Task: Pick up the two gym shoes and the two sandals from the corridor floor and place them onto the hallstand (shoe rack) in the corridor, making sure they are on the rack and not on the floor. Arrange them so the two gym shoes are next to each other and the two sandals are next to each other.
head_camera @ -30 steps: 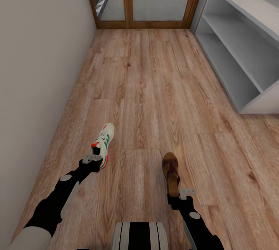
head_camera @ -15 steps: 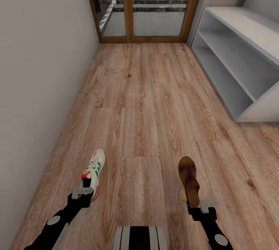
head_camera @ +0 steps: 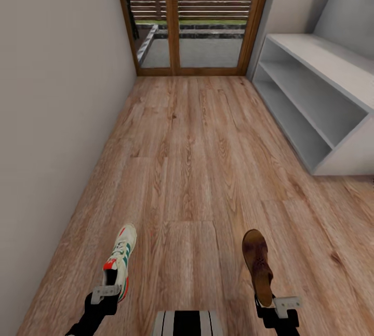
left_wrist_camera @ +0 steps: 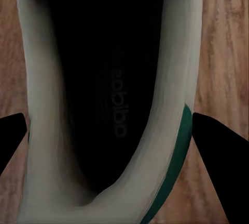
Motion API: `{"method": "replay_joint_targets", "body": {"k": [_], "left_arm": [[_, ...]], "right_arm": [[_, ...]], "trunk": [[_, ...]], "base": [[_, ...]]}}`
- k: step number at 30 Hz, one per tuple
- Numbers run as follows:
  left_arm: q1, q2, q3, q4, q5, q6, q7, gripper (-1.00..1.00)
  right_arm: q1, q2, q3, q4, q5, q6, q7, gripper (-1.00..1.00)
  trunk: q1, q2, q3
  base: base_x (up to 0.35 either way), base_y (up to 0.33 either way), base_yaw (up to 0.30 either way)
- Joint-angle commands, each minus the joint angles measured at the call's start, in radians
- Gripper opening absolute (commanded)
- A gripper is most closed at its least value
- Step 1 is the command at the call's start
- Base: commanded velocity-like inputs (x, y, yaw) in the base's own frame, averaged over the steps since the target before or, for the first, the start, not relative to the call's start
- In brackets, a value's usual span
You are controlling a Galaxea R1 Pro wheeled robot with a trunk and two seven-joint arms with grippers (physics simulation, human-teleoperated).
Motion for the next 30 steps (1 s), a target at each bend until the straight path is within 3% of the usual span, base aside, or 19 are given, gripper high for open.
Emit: {"method": "replay_joint_targets", "body": {"k": [1, 7, 10, 21, 30], "left_arm": [[0.000, 0.001, 0.003, 0.036, 0.012, -0.028, -0.011, -1.00], [0.000, 0.001, 0.012, 0.124, 0.021, -0.126, 0.017, -1.00], [0.000, 0.000, 0.013, 0.140, 0.022, -0.143, 0.039, -1.00], [0.004, 0.000, 0.015, 0.168, 0.023, -0.150, 0.044, -1.00], [0.004, 0.003, 0.015, 0.168, 0.024, -0.150, 0.045, -1.00]], "right_arm": [[0.000, 0.001, -0.004, 0.009, 0.008, -0.007, 0.001, -1.00], [0.001, 0.001, -0.005, 0.040, 0.007, -0.014, 0.002, -1.00], [0.001, 0.002, -0.005, 0.061, 0.006, -0.016, 0.002, -1.00], [0.002, 0.004, -0.005, 0.068, 0.006, -0.017, -0.003, -1.00], [0.002, 0.007, -0.005, 0.069, 0.006, -0.018, -0.003, -1.00]], "trunk": [[-0.001, 0.000, 0.005], [-0.003, 0.001, 0.038], [-0.005, 0.002, 0.054], [-0.010, 0.005, 0.114], [-0.044, 0.068, 0.155]], "base": [[0.000, 0.000, 0.000], [0.000, 0.000, 0.000], [0.000, 0.000, 0.000], [0.000, 0.000, 0.000], [0.000, 0.000, -0.056]]}}
